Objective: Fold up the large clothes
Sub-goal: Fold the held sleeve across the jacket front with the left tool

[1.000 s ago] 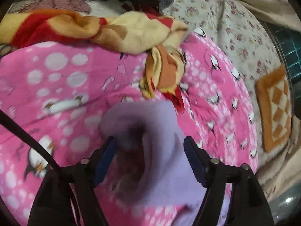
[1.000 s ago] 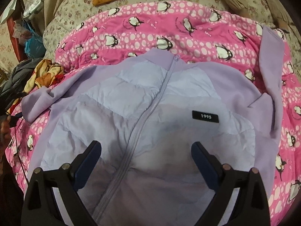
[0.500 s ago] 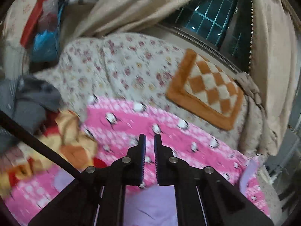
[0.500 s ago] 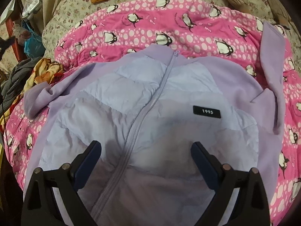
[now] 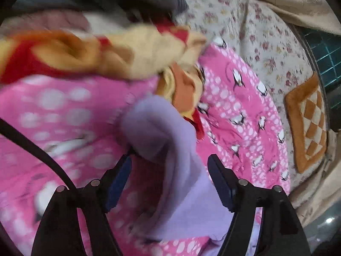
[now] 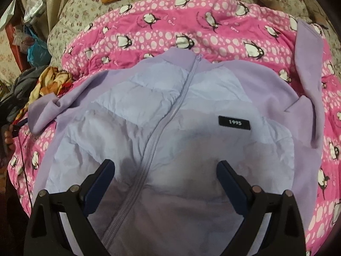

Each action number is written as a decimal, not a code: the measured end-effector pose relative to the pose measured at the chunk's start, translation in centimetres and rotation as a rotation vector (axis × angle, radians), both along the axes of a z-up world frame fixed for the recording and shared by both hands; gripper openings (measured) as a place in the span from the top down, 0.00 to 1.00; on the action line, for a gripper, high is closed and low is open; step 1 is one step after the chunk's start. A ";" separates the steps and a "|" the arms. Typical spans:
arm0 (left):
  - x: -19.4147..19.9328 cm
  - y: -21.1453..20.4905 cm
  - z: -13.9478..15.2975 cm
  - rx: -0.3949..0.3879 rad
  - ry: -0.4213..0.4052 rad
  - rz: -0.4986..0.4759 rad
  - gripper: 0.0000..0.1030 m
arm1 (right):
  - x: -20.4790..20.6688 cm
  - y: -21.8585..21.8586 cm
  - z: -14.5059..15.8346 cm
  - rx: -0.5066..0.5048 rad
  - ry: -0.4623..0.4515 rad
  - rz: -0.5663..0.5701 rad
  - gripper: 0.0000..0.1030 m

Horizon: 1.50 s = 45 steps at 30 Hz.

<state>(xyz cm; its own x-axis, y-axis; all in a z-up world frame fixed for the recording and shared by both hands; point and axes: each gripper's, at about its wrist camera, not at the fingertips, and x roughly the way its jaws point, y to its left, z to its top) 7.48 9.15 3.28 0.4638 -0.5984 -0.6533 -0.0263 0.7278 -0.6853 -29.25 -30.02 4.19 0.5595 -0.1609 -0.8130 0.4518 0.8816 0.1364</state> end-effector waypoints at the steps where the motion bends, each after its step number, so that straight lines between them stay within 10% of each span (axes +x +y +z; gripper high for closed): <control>1: 0.3 -0.6 -0.1 -0.007 -0.010 -0.028 0.67 | 0.0 0.2 -0.1 -0.006 0.003 0.004 0.05; 3: 1.2 -2.7 0.6 0.030 -0.039 -0.090 1.00 | 0.2 0.4 -0.2 -0.016 0.007 0.013 0.05; 10: 2.7 -2.3 12.3 0.031 -0.381 -0.009 1.00 | 0.0 0.4 -0.6 -0.010 0.015 0.015 0.05; 14: 3.1 -2.7 14.2 0.086 -0.406 0.022 1.00 | 0.1 0.3 -0.7 -0.003 0.012 0.015 0.05; 21: -6.9 -13.2 15.8 0.050 -0.564 -0.359 1.00 | -0.1 -0.3 -0.3 -0.003 -0.007 -0.003 0.05; 26: -13.6 -25.0 9.2 -0.079 -0.412 -0.684 0.96 | -1.1 -2.3 1.0 0.017 -0.051 -0.062 0.05; 28: -14.8 -28.4 5.8 -0.079 -0.307 -0.739 0.76 | -1.7 -3.2 1.5 0.035 -0.067 -0.094 0.05; 32: -16.3 -30.7 1.8 -0.040 -0.125 -0.833 0.73 | -2.9 -4.2 2.2 0.045 -0.091 -0.134 0.05; 36: -17.4 -25.8 5.3 0.007 -0.228 -0.821 0.72 | -3.3 -4.6 2.6 0.057 -0.108 -0.148 0.05; 40: -16.3 -19.7 7.3 0.299 -0.434 -0.599 0.71 | -1.7 -4.4 2.9 0.079 -0.110 -0.094 0.05; 45: -12.6 -15.4 3.6 0.429 -0.357 -0.362 0.71 | 3.4 -4.7 3.3 0.073 -0.110 -0.045 0.05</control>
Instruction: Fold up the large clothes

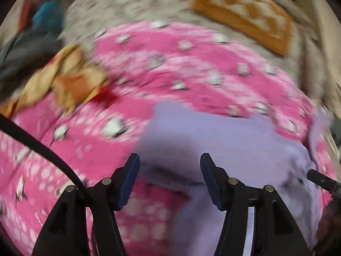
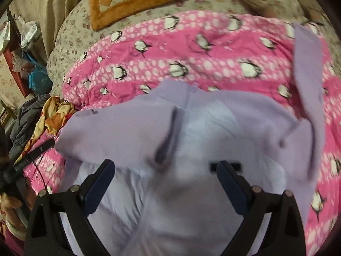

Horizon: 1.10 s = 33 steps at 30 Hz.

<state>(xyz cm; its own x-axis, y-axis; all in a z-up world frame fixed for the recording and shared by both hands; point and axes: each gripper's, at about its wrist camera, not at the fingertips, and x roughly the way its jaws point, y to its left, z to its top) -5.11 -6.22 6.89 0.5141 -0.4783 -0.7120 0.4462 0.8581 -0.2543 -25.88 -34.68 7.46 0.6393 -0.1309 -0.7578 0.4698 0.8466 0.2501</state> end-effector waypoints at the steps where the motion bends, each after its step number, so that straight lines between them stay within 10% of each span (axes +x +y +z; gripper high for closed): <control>1: 0.9 0.7 -1.2 -0.014 0.054 0.037 0.71 | 0.9 -0.1 -0.4 0.017 0.008 0.008 0.05; 5: 3.5 2.5 -3.7 -0.130 0.234 0.096 0.71 | 5.5 -0.9 -3.7 0.080 0.099 0.017 0.30; 8: 3.5 3.7 -3.0 -0.162 0.205 0.128 0.71 | 7.3 -1.1 -5.7 0.119 0.098 0.040 0.72; 10: 3.5 4.5 -2.6 -0.179 0.194 0.157 0.71 | 6.5 -1.1 -4.9 0.144 0.015 0.030 0.81; 14: 4.0 5.0 -2.7 -0.267 0.237 0.169 0.71 | 2.3 -1.4 -0.8 0.091 -0.144 0.004 0.82; 24: 2.1 1.4 -1.5 -0.201 0.166 0.022 0.71 | -2.5 -4.0 0.4 -0.035 -0.087 -0.120 0.82; 33: 1.8 -1.7 -3.4 0.003 0.153 -0.030 0.71 | -3.0 -6.2 -0.4 -0.031 -0.047 -0.166 0.82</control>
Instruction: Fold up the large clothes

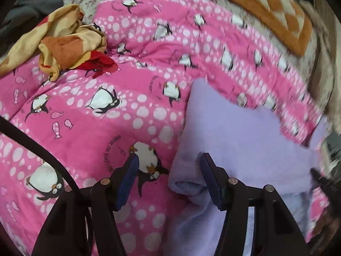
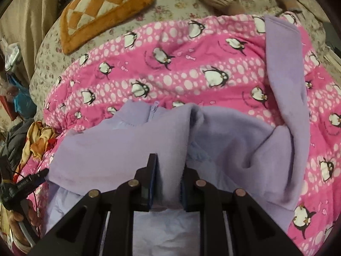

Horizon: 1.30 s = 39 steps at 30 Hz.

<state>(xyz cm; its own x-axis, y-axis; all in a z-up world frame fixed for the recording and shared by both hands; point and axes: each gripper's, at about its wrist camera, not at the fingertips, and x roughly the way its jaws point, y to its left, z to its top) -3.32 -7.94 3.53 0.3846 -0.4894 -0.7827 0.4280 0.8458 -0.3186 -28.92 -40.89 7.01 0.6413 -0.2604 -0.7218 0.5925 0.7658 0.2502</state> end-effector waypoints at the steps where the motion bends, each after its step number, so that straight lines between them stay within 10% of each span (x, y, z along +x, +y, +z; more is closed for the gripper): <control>1: -0.1 -0.1 -0.2 0.011 -0.004 -0.001 0.71 | 0.0 -0.1 -0.3 0.001 0.011 -0.004 0.82; 8: -0.4 -0.3 0.1 -0.007 -0.015 -0.014 0.71 | 0.2 -1.4 -3.5 0.034 0.095 -0.025 0.82; 23: -2.7 -2.8 2.6 -0.073 -0.081 -0.081 0.71 | -0.7 0.5 0.4 0.012 0.049 0.067 0.76; 30: -3.9 -5.4 1.3 0.059 -0.124 -0.135 0.71 | 2.5 0.7 -5.0 0.027 0.231 0.095 0.75; 39: -5.4 -5.5 3.4 -0.042 -0.148 -0.206 0.71 | -1.6 -0.2 -2.3 -0.004 0.184 0.068 0.47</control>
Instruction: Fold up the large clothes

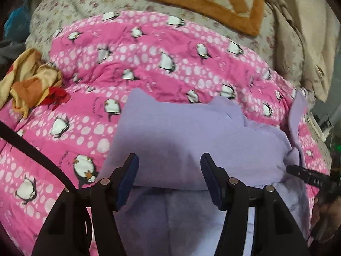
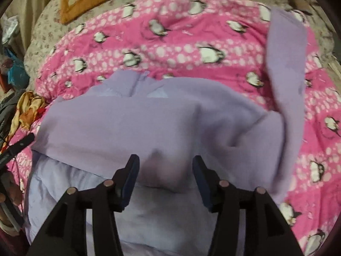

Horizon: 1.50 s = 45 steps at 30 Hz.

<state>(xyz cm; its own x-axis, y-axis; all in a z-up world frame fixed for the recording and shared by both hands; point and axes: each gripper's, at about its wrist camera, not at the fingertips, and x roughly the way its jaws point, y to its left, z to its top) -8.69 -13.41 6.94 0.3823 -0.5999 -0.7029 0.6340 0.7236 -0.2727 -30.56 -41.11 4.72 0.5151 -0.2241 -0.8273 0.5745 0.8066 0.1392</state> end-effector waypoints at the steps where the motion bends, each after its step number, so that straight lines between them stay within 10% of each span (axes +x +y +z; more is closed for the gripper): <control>1: -0.1 -0.4 -0.4 0.016 0.008 -0.009 0.71 | -0.2 -0.3 -0.1 0.005 0.006 -0.009 0.47; 12: -0.5 -1.7 -2.2 0.094 0.018 -0.010 0.71 | -2.1 -4.1 0.1 -0.001 -0.050 -0.106 0.31; 31: 1.4 -2.9 -3.0 0.124 0.007 -0.003 0.71 | -1.6 -12.7 -0.5 0.004 -0.104 -0.252 0.30; 45: 1.7 -2.8 -3.4 0.104 0.028 0.009 0.71 | 0.0 -20.7 3.2 -0.219 -0.080 -0.457 0.21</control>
<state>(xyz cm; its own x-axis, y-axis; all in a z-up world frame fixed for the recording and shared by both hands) -7.00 -16.16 3.58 0.3661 -0.5196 -0.7720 0.6208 0.7544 -0.2133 -30.58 -61.82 7.90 0.3841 -0.6049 -0.6975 0.8696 0.4909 0.0532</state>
